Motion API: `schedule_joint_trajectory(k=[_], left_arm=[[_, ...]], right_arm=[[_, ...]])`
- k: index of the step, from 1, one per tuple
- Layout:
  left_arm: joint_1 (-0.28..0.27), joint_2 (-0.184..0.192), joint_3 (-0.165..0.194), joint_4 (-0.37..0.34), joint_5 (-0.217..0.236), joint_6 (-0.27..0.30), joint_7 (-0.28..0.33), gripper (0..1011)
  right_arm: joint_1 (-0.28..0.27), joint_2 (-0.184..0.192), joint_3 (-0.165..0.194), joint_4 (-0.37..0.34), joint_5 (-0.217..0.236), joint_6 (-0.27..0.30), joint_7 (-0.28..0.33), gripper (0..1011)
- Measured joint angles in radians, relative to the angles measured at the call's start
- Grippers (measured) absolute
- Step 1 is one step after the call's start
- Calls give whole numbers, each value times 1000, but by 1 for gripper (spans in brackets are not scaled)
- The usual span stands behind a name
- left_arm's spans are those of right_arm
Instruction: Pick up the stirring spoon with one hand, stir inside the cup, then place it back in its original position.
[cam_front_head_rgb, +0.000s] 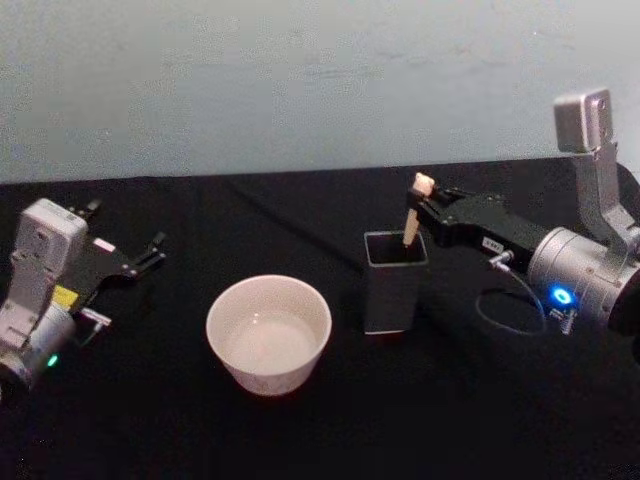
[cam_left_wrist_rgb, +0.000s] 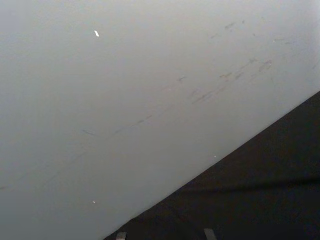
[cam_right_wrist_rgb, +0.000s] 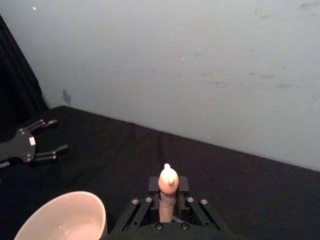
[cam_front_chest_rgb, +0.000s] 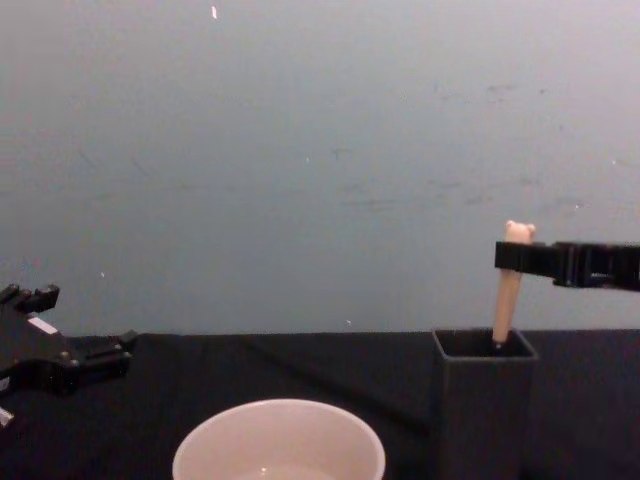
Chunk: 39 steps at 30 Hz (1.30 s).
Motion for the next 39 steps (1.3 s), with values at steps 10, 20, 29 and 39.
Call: schedule_joint_trajectory(k=[10,20,29,39], left_arm=[[0,0,0,0,0,0,0,1001],[0,0,0,0,0,0,0,1001],[0,0,0,0,0,0,0,1001],[0,0,0,0,0,0,0,1001]], right_arm=[[-10,-9,-6,16,-23,14,14,211],[-21,-15,-4,22,-40,23,21,211],[-30,-17,6,23,-46,24,26,211],[-36,-22,14,25,-51,28,28,211]])
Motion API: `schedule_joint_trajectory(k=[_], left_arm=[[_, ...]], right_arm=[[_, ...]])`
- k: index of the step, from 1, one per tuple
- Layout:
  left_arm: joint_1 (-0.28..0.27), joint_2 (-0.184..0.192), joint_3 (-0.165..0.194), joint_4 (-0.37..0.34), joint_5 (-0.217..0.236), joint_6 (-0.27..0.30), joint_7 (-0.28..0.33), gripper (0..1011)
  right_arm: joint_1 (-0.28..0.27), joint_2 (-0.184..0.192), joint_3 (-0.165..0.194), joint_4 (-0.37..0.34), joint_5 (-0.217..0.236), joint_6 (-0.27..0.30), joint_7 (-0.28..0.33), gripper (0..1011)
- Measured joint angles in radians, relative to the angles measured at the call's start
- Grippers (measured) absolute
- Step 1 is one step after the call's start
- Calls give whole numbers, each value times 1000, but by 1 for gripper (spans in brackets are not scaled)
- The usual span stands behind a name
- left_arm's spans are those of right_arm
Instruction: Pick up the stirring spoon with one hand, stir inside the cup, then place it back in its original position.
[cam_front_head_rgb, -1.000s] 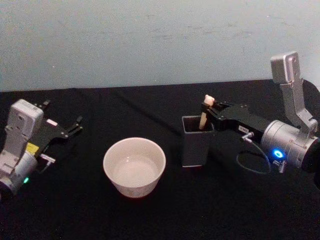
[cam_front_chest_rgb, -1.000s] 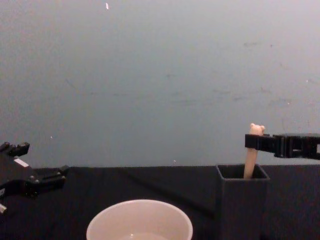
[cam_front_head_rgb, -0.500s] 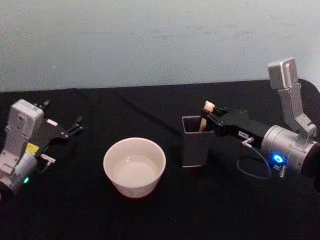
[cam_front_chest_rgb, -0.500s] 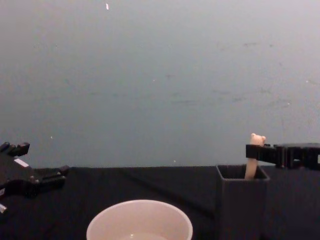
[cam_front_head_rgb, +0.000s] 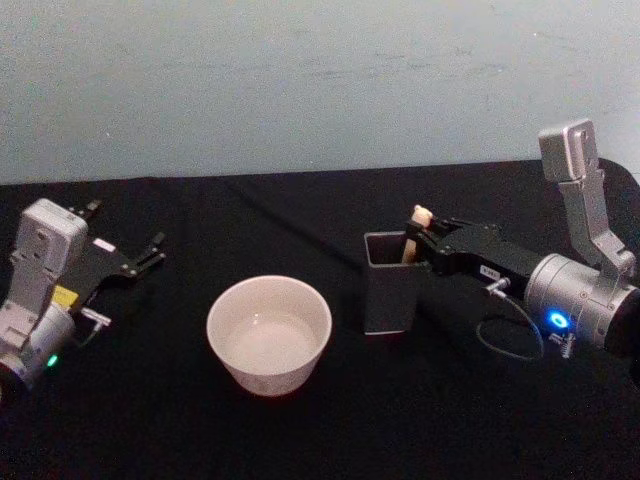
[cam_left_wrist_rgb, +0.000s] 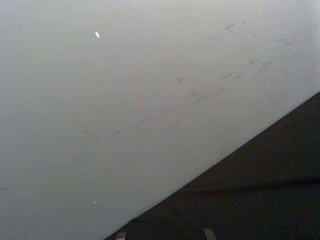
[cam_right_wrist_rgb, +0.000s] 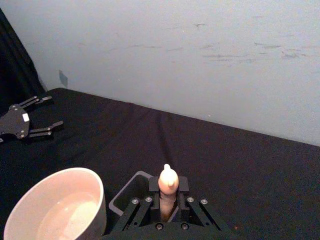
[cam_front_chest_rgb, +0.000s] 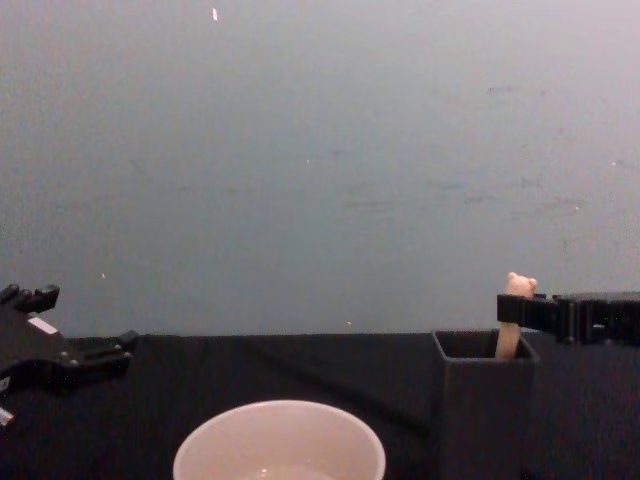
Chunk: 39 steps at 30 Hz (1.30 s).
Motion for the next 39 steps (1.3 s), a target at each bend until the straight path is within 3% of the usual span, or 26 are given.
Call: schedule_joint_trajectory(k=[25,39], left_arm=[[0,0,0,0,0,0,0,1001],[0,0,0,0,0,0,0,1001]], right_arm=[[-1,-2,3,2,0,2,3,214],[-1,-2,3,2,1,1,2,637]])
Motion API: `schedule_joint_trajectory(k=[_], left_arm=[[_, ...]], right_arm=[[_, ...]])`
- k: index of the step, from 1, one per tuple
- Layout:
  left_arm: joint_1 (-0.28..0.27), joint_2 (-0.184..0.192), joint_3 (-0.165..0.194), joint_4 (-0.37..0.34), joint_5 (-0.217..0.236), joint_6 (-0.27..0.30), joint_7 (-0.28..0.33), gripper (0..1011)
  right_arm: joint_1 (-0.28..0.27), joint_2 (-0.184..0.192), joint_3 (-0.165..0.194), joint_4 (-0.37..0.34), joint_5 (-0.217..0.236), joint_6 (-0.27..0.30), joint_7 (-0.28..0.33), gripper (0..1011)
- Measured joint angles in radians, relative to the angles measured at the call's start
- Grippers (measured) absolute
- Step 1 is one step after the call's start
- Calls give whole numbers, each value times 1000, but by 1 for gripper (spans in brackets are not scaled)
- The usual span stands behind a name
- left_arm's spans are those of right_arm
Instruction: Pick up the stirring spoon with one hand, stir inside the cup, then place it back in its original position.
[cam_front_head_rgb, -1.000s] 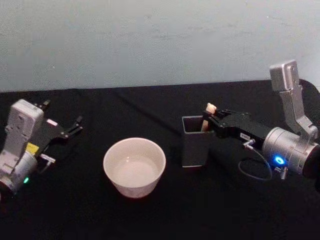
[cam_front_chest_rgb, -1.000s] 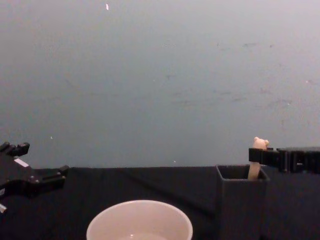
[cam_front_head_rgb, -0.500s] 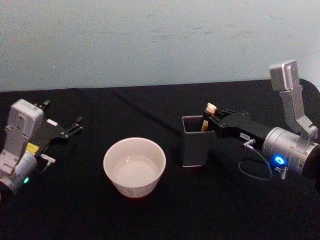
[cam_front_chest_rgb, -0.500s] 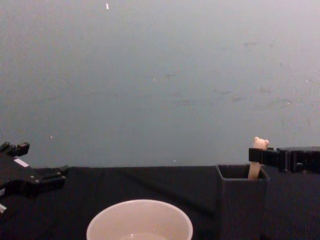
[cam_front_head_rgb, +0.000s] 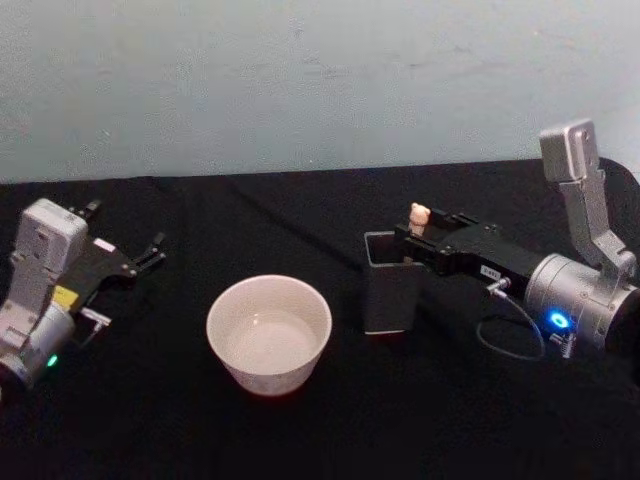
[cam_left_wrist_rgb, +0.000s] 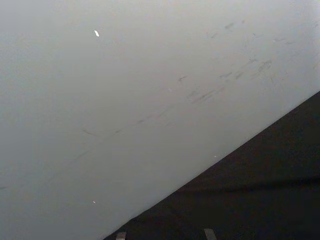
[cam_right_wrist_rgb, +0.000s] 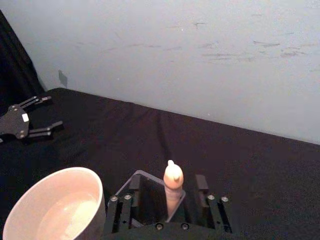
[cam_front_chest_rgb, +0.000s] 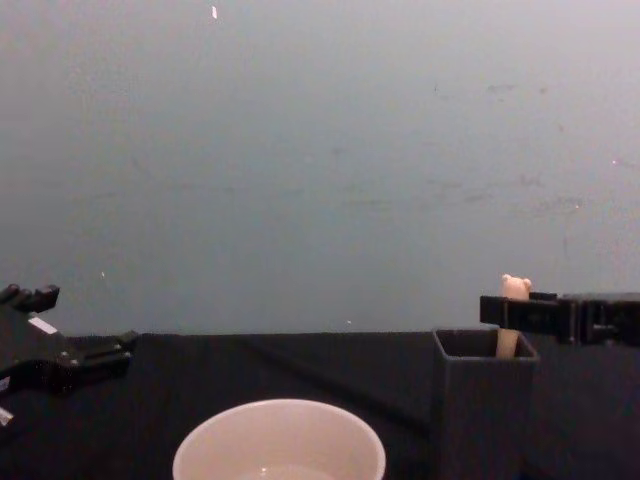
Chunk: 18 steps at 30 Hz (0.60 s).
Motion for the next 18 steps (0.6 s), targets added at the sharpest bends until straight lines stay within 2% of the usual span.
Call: schedule_joint_trajectory(k=[1,3,4,10,11,18], left_arm=[[0,0,0,0,0,0,0,1001],[0,0,0,0,0,0,0,1001],[0,0,0,0,0,0,0,1001],[0,0,0,0,0,0,0,1001],[0,0,0,0,0,0,0,1001],[0,0,0,0,0,0,0,1001]], right_arm=[[0,0,0,0,0,0,0,697],[0,0,0,0,0,0,0,736],[0,0,0,0,0,0,0,790],[0,0,0,0,0,0,0,930],[0,0,0,0,0,0,0,978],[-6,-8,5,-9,-25,-16,-27,1002]])
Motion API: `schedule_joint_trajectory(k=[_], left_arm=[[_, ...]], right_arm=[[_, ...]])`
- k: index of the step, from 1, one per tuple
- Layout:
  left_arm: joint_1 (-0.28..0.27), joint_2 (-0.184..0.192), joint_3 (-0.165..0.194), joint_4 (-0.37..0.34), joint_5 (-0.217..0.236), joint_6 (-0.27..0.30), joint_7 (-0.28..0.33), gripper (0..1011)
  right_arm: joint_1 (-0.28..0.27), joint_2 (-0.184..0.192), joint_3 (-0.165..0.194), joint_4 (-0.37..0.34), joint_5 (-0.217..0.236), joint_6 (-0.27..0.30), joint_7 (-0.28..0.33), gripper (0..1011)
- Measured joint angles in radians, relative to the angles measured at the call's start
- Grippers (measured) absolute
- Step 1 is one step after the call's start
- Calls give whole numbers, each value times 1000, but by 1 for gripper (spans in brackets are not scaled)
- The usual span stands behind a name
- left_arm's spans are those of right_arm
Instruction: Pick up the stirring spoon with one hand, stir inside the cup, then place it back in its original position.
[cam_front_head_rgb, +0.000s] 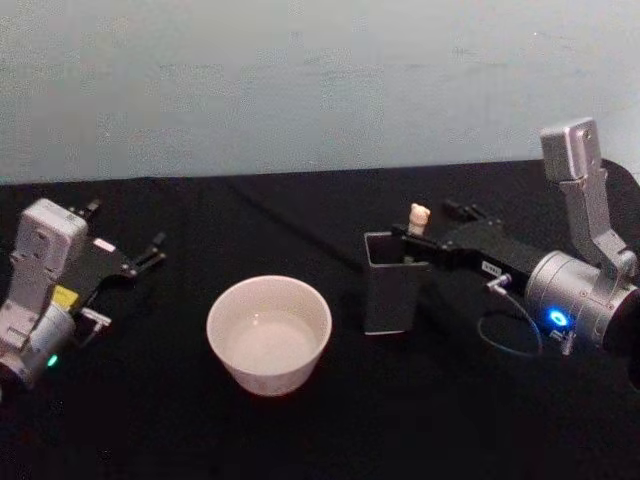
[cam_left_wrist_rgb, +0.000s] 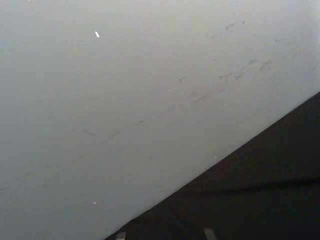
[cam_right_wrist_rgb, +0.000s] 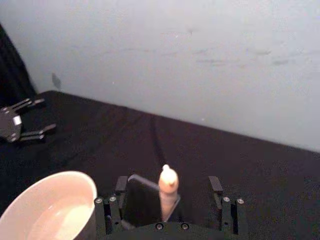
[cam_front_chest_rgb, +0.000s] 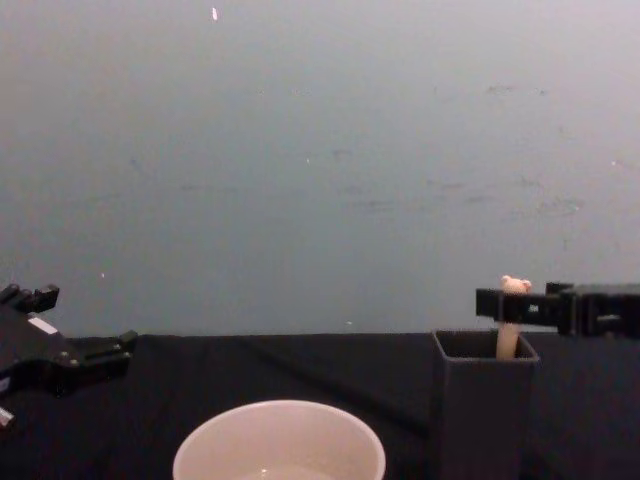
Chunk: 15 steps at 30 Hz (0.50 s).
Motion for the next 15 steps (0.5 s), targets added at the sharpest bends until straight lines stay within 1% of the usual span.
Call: schedule_joint_trajectory(k=[5,8,11,12,14,15], left_arm=[[0,0,0,0,0,0,0,1001],[0,0,0,0,0,0,0,1001],[0,0,0,0,0,0,0,1001],[0,0,0,0,0,0,0,1001],[0,0,0,0,0,0,0,1001],[0,0,0,0,0,0,0,1001]], right_arm=[[-7,-22,21,-10,-35,-48,-37,1002],[-9,-48,48,-14,-57,-98,-68,1002],[-6,-66,70,-15,-68,-127,-91,1002],[-5,-77,83,-15,-77,-144,-107,1002],[-3,-89,96,-11,-90,-164,-129,1002],[-3,-100,105,-2,-111,-184,-154,1002]])
